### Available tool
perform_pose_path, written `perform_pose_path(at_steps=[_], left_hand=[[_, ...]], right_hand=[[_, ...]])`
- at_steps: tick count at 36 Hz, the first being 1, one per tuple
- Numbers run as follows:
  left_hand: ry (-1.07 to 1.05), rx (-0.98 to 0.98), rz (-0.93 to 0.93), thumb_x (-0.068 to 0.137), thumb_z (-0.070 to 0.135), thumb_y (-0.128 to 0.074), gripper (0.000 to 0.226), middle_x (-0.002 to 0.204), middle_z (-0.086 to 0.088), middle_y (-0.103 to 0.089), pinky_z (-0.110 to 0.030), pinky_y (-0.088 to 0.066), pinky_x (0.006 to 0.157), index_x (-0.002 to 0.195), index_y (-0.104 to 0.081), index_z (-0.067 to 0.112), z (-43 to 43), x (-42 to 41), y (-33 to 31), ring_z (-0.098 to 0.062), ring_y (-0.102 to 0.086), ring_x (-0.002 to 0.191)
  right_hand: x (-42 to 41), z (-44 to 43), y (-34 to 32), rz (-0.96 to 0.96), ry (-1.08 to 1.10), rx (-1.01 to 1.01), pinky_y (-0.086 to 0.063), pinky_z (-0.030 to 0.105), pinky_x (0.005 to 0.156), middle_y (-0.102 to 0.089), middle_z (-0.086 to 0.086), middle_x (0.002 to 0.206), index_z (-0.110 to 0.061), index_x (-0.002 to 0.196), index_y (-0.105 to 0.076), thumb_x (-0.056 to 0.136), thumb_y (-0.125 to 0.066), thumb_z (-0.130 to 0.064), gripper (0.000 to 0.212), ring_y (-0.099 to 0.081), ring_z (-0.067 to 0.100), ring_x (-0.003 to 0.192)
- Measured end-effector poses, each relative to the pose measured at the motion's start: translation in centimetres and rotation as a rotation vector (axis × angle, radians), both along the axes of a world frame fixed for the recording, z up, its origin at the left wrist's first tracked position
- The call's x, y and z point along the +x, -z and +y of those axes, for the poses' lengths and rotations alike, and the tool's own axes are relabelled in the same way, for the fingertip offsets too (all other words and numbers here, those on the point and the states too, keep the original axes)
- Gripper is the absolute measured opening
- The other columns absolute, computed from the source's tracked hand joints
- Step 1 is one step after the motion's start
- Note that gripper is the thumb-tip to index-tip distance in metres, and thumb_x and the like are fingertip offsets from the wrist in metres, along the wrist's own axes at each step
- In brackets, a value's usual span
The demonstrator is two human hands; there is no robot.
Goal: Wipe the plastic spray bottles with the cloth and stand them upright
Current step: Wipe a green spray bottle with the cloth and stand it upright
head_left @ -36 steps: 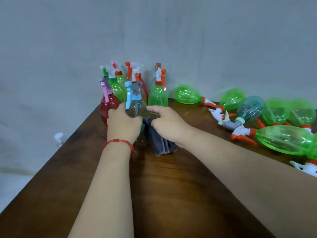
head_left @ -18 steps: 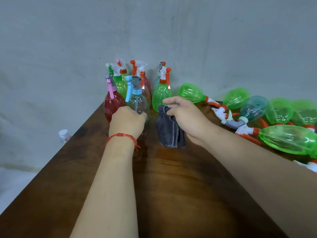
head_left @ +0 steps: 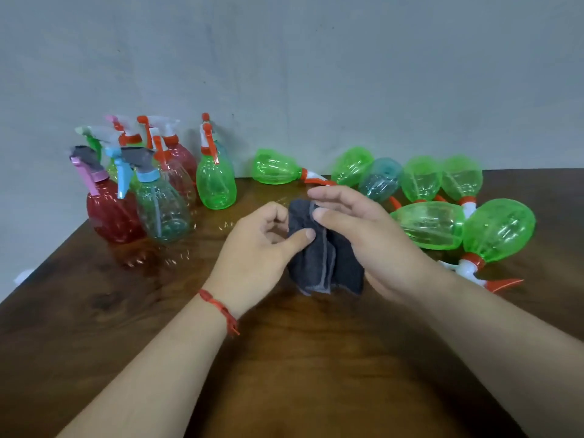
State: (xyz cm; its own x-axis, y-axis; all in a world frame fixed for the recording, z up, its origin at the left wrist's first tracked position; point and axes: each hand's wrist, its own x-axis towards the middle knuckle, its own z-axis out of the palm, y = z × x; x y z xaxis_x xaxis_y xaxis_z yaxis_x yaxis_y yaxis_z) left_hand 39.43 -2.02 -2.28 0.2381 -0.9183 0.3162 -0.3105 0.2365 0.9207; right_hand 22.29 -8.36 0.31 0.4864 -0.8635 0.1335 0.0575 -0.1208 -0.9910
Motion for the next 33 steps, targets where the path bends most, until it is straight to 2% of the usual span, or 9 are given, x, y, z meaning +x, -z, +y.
perform_pose_path(at_steps=[4,9,12,15,17,19,23,28,33], left_hand=[[-0.033,0.006,0.077,0.094,0.032,-0.082,0.02,0.086,-0.009,-0.076,-0.037,-0.055,0.069,0.081,-0.069,0.027,-0.3,-1.1,0.8,-0.022,-0.075,0.08],[0.041,0.118,0.286,0.092,0.046,-0.079,0.036,0.077,-0.011,-0.06,-0.034,-0.041,0.065,0.074,-0.062,0.021,-0.4,-2.0,0.6,-0.024,-0.052,0.073],[0.096,0.176,0.297,0.094,0.044,-0.078,0.039,0.084,-0.019,-0.057,-0.049,-0.049,0.076,0.075,-0.061,0.015,-0.1,-2.2,0.3,-0.03,-0.051,0.083],[0.121,0.202,0.346,0.096,0.045,-0.076,0.053,0.117,-0.041,-0.064,-0.072,-0.051,0.099,0.107,-0.069,-0.007,0.2,-2.5,0.0,-0.036,-0.064,0.101],[0.117,0.197,0.346,0.092,0.046,-0.073,0.057,0.114,-0.04,-0.065,-0.062,-0.058,0.092,0.109,-0.068,-0.008,0.2,-2.4,0.1,-0.035,-0.066,0.097],[0.12,0.165,0.305,0.091,0.042,-0.081,0.041,0.089,-0.028,-0.061,-0.045,-0.054,0.076,0.089,-0.065,0.004,0.0,-2.1,0.1,-0.03,-0.059,0.086],[0.179,0.068,0.114,0.088,0.011,-0.084,0.022,0.092,0.0,-0.064,-0.029,-0.057,0.075,0.095,-0.063,0.017,0.2,-1.5,0.4,-0.016,-0.065,0.084],[0.079,-0.064,-0.044,0.085,0.02,-0.089,0.04,0.097,-0.005,-0.066,-0.033,-0.059,0.08,0.109,-0.058,0.021,0.1,-2.9,1.4,-0.019,-0.066,0.081],[0.023,-0.108,-0.091,0.093,0.032,-0.082,0.026,0.095,-0.008,-0.071,-0.036,-0.058,0.083,0.113,-0.065,0.037,-0.1,-2.6,1.4,-0.02,-0.071,0.086]], right_hand=[[-2.7,-0.5,1.2,0.056,-0.047,0.034,-0.052,0.037,0.107,-0.074,-0.005,0.13,-0.031,0.128,-0.072,0.085,-0.087,-0.029,0.046,-0.07,0.013,0.123],[-4.3,-1.1,2.2,-0.014,-0.056,0.143,-0.062,0.035,0.083,-0.081,0.008,0.112,-0.012,0.119,-0.077,0.098,-0.071,-0.008,0.022,-0.078,0.026,0.105],[-4.4,-1.2,2.6,-0.075,-0.068,0.21,-0.063,0.037,0.088,-0.081,0.014,0.109,-0.007,0.114,-0.079,0.102,-0.065,-0.013,0.019,-0.078,0.03,0.103],[-4.3,-1.4,2.8,-0.066,-0.042,0.199,-0.062,0.037,0.084,-0.081,0.013,0.104,-0.01,0.109,-0.081,0.103,-0.066,-0.018,0.018,-0.079,0.029,0.098],[-4.5,-1.5,2.8,-0.071,-0.024,0.181,-0.062,0.035,0.079,-0.082,0.013,0.101,-0.01,0.105,-0.081,0.102,-0.068,-0.019,0.016,-0.079,0.027,0.092],[-4.9,-1.7,2.5,-0.072,-0.003,0.168,-0.063,0.035,0.076,-0.081,0.014,0.099,-0.009,0.105,-0.08,0.1,-0.071,-0.019,0.015,-0.079,0.027,0.089],[-5.7,-2.0,1.7,-0.123,-0.004,0.228,-0.06,0.027,0.064,-0.08,0.014,0.102,-0.01,0.112,-0.076,0.098,-0.072,-0.019,0.017,-0.076,0.021,0.082],[-5.8,-1.6,1.2,-0.137,-0.075,0.258,-0.061,0.034,0.071,-0.08,0.014,0.107,-0.017,0.115,-0.077,0.1,-0.069,-0.023,0.018,-0.076,0.022,0.085],[-5.8,-1.3,1.2,-0.145,-0.118,0.249,-0.06,0.042,0.091,-0.08,0.011,0.111,-0.015,0.114,-0.077,0.102,-0.066,-0.02,0.017,-0.075,0.021,0.096]])
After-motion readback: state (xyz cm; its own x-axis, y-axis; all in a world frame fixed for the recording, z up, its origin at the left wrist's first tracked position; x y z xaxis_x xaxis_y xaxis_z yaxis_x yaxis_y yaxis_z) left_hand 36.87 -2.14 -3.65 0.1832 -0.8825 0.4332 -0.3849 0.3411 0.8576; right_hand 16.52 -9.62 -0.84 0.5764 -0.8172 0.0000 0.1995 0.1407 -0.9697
